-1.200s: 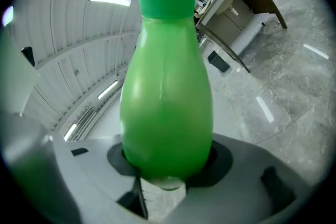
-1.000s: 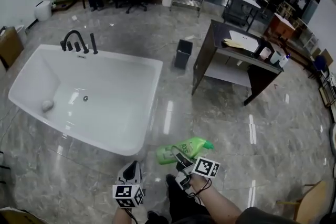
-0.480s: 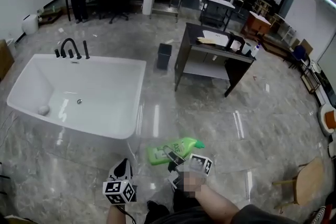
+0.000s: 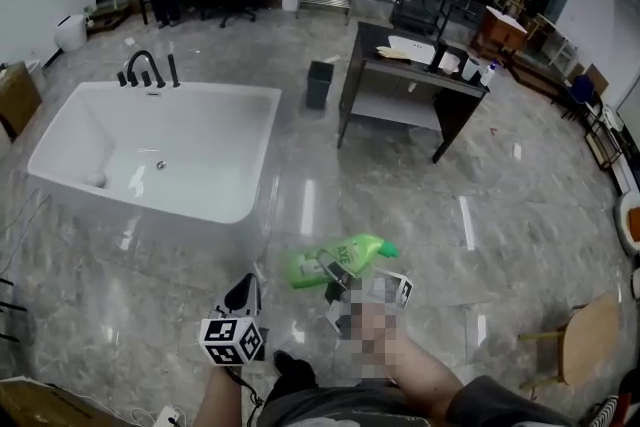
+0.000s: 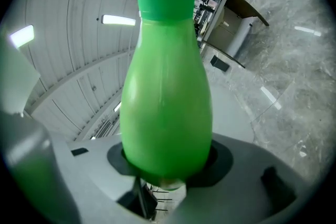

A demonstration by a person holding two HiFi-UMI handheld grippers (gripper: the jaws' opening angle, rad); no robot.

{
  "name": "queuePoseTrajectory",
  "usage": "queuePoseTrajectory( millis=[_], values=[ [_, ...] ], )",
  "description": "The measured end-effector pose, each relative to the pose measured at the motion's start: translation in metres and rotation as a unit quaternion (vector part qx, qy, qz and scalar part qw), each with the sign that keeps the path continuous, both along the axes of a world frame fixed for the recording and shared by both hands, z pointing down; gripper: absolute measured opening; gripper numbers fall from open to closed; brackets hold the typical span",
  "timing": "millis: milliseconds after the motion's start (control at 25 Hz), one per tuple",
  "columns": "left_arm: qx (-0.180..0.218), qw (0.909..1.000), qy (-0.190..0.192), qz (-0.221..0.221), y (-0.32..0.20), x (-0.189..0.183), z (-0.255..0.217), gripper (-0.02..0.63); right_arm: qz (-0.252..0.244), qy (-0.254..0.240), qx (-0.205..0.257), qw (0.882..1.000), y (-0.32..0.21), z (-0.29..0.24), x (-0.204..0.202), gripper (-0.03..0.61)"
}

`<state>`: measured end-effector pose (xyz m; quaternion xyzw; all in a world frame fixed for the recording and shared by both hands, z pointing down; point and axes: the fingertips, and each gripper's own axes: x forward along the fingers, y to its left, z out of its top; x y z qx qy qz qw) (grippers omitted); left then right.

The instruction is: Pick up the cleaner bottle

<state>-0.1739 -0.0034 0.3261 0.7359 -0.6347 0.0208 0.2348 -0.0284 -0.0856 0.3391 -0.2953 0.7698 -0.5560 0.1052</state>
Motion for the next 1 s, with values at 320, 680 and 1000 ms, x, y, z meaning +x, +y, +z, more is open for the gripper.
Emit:
queuePoseTrajectory(
  millis=[320, 680, 1000],
  values=[
    [0.009, 0.9996, -0.02, -0.018, 0.059, 0.095, -0.011, 0.015, -0.021, -0.014, -0.004, 1.0, 0.067, -0.002, 0.102, 0.199],
    [0.012, 0.9991, -0.021, -0.034, 0.135, 0.19, -0.012, 0.015, -0.047, -0.007, 0.003, 0.999, 0.142, 0.002, 0.189, 0.201],
    [0.003, 0.9993, -0.012, -0.035, 0.199, 0.262, 0.004, 0.015, -0.063, -0.01, -0.004, 0.998, 0.212, 0.016, 0.243, 0.201]
  ],
)
